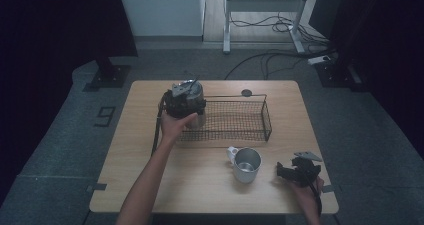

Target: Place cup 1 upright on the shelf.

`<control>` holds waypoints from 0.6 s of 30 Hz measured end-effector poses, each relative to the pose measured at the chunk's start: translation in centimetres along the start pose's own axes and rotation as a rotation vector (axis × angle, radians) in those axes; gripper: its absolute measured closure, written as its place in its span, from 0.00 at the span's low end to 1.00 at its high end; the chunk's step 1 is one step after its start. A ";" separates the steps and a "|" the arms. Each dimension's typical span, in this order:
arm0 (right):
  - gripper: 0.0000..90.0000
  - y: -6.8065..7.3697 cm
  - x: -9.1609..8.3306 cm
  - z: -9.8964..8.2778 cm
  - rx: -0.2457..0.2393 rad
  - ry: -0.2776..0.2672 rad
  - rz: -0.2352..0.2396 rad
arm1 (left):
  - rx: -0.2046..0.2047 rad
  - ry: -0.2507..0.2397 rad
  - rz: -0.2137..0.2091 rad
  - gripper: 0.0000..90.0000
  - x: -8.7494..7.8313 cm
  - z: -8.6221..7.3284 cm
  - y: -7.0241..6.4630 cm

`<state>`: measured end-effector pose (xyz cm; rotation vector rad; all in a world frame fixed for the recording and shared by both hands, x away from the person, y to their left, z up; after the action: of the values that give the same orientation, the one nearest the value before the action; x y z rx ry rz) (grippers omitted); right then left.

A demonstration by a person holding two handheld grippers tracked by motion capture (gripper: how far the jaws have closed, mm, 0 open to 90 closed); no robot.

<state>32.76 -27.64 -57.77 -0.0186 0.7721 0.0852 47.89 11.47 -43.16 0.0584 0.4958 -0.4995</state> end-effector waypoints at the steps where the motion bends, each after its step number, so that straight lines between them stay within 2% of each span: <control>1: 0.01 0.0 0.0 0.0 0.000 0.000 0.000 | 0.000 0.001 0.000 0.05 0.1 0.0 0.0; 11: 0.01 0.0 0.0 0.0 0.000 0.000 0.000 | 0.003 0.032 0.011 0.05 1.1 -0.7 0.2; 18: 0.01 0.0 0.0 0.0 0.000 0.000 0.000 | -0.014 0.051 0.018 0.05 1.4 -1.5 0.6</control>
<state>32.76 -27.64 -57.77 -0.0186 0.7721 0.0851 48.64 11.65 -45.19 0.0624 0.5480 -0.4776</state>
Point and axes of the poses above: each handheld gripper's, and its own axes: x roughly forward along the jaws, z roughly out of its top, y roughly to its left, the point moved 3 cm from there along x, roughly forward along the jaws
